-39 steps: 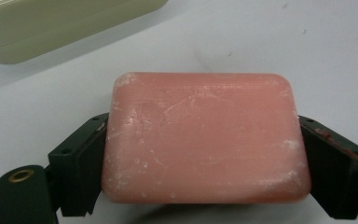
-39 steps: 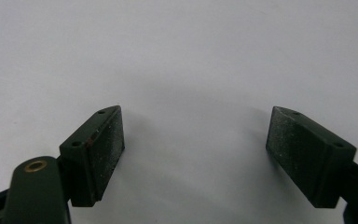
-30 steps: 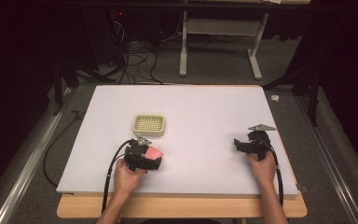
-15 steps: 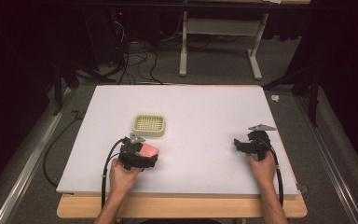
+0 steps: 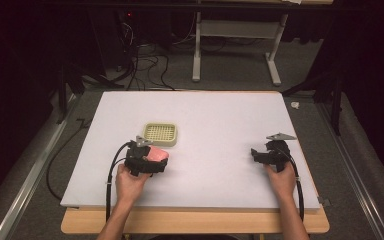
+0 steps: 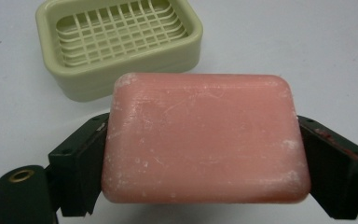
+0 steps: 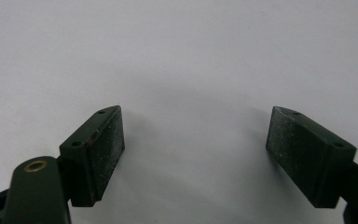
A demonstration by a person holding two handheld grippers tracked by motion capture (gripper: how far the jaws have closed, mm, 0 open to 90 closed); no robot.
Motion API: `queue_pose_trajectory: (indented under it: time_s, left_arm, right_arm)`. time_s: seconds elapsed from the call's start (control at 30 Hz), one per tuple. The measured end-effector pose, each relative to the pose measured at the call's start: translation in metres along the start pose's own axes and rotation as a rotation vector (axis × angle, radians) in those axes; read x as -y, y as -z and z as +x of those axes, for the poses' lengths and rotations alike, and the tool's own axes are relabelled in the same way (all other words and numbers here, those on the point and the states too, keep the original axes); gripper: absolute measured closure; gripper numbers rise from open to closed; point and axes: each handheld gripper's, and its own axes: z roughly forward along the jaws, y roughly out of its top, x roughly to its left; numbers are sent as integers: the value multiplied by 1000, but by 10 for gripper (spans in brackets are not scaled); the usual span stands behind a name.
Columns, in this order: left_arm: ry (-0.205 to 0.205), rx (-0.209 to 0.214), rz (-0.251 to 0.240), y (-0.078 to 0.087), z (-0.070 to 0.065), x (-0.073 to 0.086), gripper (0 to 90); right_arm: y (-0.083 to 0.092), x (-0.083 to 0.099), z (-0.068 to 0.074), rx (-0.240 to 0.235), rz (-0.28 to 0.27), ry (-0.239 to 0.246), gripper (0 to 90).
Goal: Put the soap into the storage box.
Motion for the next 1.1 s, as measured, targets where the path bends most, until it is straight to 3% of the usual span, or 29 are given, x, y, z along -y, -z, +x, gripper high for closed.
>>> queue_pose_trajectory:
  time_s: [0.3,0.4,0.77,0.87,1.1]
  left_arm:
    - [-20,-2,1,2,-1,-12,138]
    - [-7,11,-5,2,1,-14,139]
    - [-28,-8,-9,1,4,-23,139]
    - [-11,2,-8,0,5,-24,138]
    - [-33,-30,1,-1,7,-33,139]
  right_arm:
    - [0,0,0,1,0,0,198]
    - [0,0,0,1,-1,2,198]
    - [0,0,0,2,-2,1,197]
    - [0,0,0,2,-2,1,197]
    - [0,0,0,2,-2,1,197]
